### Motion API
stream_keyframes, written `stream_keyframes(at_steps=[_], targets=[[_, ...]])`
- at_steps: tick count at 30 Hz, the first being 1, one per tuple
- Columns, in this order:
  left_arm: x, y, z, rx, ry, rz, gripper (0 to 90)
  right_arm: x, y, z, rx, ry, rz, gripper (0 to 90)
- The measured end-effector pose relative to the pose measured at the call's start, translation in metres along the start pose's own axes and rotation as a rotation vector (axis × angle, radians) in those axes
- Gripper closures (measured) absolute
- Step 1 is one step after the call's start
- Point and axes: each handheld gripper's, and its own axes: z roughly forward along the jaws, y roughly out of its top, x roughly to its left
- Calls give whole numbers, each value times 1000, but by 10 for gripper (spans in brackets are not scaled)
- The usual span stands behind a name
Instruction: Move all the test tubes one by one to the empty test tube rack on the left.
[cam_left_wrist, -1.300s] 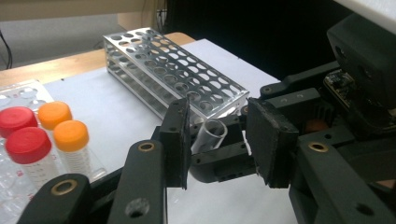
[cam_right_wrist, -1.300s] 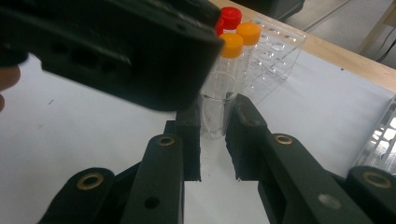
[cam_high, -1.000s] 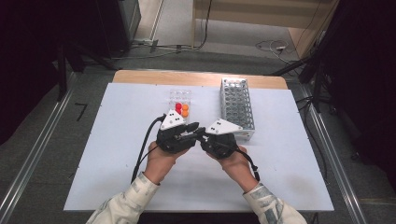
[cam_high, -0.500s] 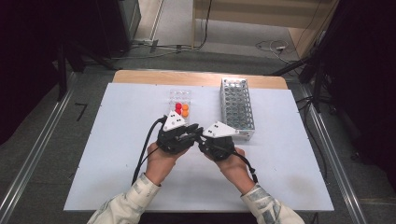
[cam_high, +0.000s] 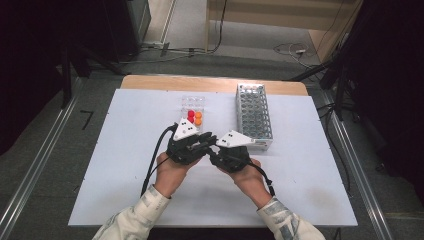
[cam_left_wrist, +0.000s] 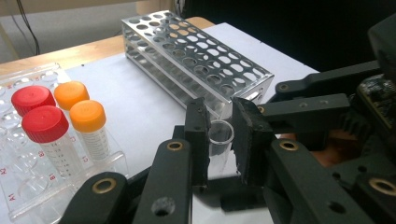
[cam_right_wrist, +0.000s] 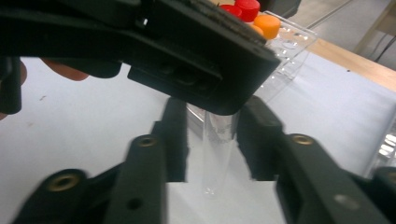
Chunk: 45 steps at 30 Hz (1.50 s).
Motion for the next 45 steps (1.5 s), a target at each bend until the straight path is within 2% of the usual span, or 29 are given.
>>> stream_keyframes(at_steps=[1, 4, 5, 6, 11, 20, 26, 31, 38, 45], targets=[[0, 0, -1, -5, 0, -3, 775, -1, 1, 0, 2, 21, 12, 451], [3, 2, -4, -14, 3, -10, 775, -2, 1, 0, 7, 39, 24, 403], [6, 3, -8, -23, 5, -15, 775, -3, 0, -2, 3, 49, 25, 338], [6, 3, -8, -23, 5, -15, 775, -4, -1, -3, 7, 51, 29, 325], [16, 9, -23, -45, 13, -31, 774, -9, -6, -9, 2, 59, 33, 316], [46, 12, -45, -75, 86, -76, 774, -23, -21, -35, 11, 31, 64, 309], [61, 16, -51, -97, 141, -79, 774, -36, -32, -47, 20, -2, 86, 310], [74, 18, -49, -107, 186, -80, 774, -41, -36, -56, 11, -17, 96, 310], [81, 20, -40, -129, 206, -67, 774, -49, -43, -60, 16, -38, 123, 309], [85, 15, -25, -90, 233, -55, 773, -49, -43, -61, 14, -41, 130, 309]])
